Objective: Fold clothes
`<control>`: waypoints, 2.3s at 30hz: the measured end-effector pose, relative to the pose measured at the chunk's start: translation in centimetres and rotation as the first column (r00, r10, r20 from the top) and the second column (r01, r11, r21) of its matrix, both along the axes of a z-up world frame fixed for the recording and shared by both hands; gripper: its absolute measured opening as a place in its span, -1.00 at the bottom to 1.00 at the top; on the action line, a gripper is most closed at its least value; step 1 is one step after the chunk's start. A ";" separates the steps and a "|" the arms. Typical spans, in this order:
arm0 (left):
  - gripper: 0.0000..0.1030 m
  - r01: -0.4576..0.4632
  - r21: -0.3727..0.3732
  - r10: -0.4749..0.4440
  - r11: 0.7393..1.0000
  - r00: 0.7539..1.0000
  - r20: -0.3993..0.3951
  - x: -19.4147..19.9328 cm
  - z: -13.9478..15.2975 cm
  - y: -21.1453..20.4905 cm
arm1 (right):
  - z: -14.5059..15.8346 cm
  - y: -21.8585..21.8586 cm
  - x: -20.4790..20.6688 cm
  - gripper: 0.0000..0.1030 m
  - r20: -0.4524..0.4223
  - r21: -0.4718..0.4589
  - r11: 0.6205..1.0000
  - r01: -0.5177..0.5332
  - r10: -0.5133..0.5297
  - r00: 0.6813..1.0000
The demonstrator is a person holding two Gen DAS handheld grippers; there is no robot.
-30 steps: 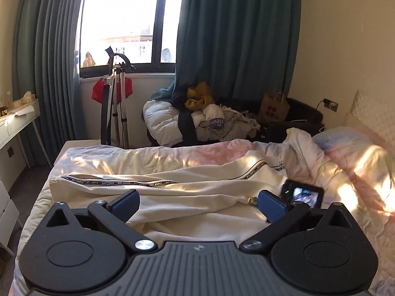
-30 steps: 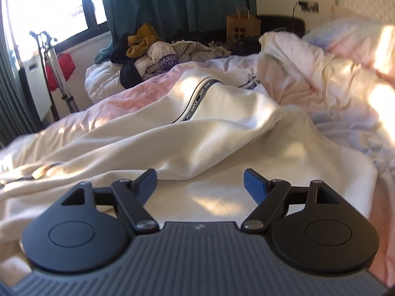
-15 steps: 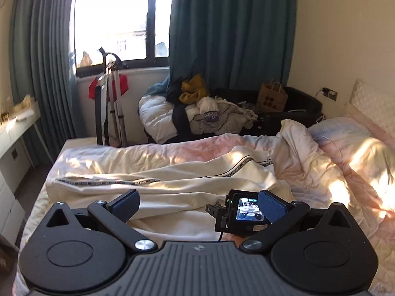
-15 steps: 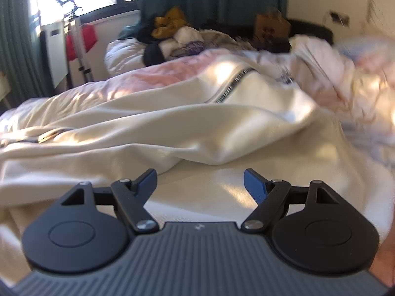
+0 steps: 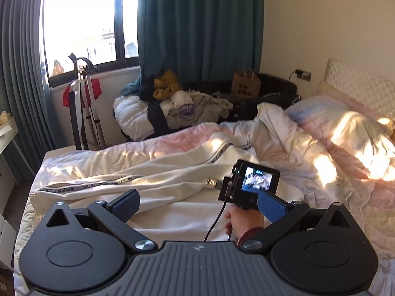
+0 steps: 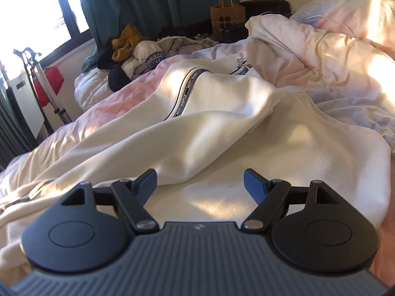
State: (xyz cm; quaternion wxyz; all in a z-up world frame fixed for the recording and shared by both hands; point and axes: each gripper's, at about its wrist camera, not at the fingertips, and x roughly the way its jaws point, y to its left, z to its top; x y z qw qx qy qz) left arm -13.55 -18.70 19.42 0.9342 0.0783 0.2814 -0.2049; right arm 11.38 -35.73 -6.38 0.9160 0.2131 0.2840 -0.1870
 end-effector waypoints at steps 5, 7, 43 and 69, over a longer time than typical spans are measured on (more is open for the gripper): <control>1.00 -0.057 0.001 0.057 0.998 0.997 -0.046 4.0 -3.2 2.1 | -0.5 -2.7 -0.3 0.54 0.082 0.137 0.989 0.051 -0.062 0.995; 1.00 -0.084 -0.013 0.083 0.996 0.994 -0.076 6.2 -5.3 3.7 | -0.9 -4.4 -0.6 0.54 0.125 0.227 0.969 0.096 -0.127 0.984; 1.00 -0.325 -0.120 0.302 0.938 0.937 -0.174 24.9 -28.7 14.7 | -4.1 -18.7 12.6 -0.58 0.567 0.545 0.838 -0.021 -0.351 0.745; 1.00 -0.342 -0.229 0.300 0.911 0.933 -0.199 22.3 -26.2 17.7 | -3.0 -14.5 -4.7 0.10 0.274 0.402 0.868 0.292 -0.418 0.866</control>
